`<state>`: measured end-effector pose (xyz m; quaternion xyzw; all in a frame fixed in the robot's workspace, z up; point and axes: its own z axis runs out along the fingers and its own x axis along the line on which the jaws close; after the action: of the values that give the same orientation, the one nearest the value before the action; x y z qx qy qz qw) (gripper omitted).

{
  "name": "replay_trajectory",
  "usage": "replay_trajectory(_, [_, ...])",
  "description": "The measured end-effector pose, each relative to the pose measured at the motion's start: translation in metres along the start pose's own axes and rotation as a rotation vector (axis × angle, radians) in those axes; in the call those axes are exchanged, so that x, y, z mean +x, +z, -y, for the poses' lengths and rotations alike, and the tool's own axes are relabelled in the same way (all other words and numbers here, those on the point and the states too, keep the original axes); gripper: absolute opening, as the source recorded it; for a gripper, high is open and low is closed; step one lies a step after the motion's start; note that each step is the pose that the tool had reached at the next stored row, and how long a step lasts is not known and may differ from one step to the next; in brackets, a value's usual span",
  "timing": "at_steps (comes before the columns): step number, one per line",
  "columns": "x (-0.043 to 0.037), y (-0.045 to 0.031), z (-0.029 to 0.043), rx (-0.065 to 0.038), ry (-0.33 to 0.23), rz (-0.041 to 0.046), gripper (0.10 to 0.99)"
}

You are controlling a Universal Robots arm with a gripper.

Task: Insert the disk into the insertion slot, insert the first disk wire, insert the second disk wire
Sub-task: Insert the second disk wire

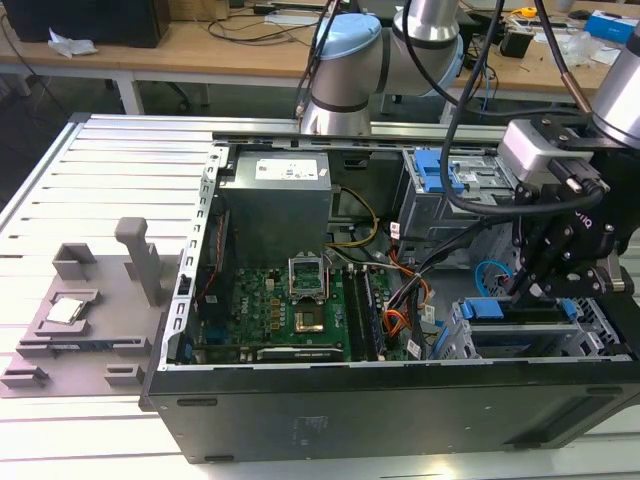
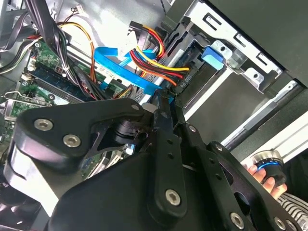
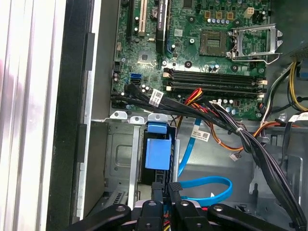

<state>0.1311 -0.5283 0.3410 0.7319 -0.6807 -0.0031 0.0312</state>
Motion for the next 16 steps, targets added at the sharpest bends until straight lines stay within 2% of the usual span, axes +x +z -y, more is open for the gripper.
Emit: replay_trajectory(16, [0.0016,0.0057,0.0002,0.0,0.0,0.0002,0.165])
